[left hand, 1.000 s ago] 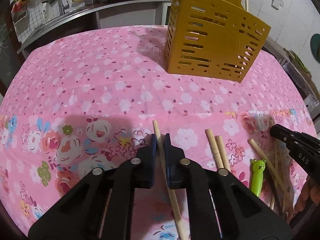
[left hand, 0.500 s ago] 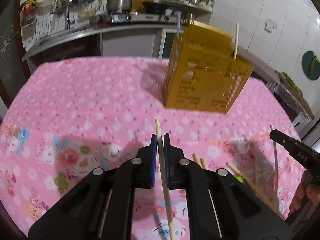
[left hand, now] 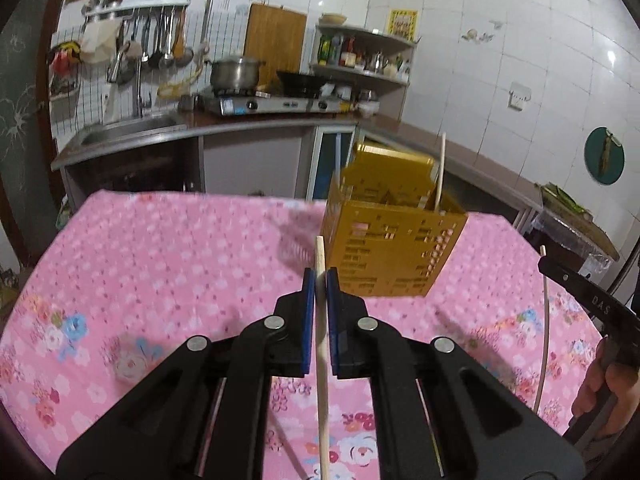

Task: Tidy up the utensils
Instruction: 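Lift the chopstick with the left tool while the right tool carries its chopstick toward the holder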

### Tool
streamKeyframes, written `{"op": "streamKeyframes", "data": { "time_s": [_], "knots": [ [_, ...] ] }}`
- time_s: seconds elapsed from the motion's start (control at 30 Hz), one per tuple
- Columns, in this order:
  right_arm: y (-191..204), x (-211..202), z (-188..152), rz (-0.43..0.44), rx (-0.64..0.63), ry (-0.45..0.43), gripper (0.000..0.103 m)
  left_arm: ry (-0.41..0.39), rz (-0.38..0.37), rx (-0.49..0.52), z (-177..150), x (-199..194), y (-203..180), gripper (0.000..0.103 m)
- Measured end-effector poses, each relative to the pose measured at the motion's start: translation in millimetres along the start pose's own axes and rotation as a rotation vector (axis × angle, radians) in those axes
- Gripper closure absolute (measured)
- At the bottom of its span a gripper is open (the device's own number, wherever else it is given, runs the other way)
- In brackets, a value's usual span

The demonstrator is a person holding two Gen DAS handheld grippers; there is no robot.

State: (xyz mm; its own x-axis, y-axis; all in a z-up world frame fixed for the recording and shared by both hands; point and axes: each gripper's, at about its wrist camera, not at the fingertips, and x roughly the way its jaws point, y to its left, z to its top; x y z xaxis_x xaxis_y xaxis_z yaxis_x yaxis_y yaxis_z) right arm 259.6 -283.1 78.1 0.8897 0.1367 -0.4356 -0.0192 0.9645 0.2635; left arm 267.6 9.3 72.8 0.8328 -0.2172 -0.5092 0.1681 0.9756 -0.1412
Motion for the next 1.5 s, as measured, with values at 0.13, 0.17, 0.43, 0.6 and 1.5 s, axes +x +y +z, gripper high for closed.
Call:
{"op": "streamKeyframes", "data": {
  "time_s": [0.13, 0.17, 0.43, 0.6, 1.5],
  "knots": [
    [4, -11, 16, 0.014, -0.013, -0.079, 0.097, -0.04, -0.01, 0.01, 13, -9, -5, 0.098],
    [6, -12, 20, 0.019, -0.013, -0.096, 0.097, -0.051, -0.012, 0.014, 17, -12, -7, 0.098],
    [27, -27, 55, 0.055, -0.068, -0.238, 0.097, -0.14, -0.024, 0.038, 53, -26, -17, 0.098],
    [37, -28, 62, 0.065, -0.095, -0.245, 0.097, -0.07, -0.033, 0.022, 55, -10, -14, 0.098],
    [-6, 57, 1, -0.05, -0.039, 0.085, 0.097, 0.497, 0.091, 0.043, -26, 168, 6, 0.094]
  ]
}}
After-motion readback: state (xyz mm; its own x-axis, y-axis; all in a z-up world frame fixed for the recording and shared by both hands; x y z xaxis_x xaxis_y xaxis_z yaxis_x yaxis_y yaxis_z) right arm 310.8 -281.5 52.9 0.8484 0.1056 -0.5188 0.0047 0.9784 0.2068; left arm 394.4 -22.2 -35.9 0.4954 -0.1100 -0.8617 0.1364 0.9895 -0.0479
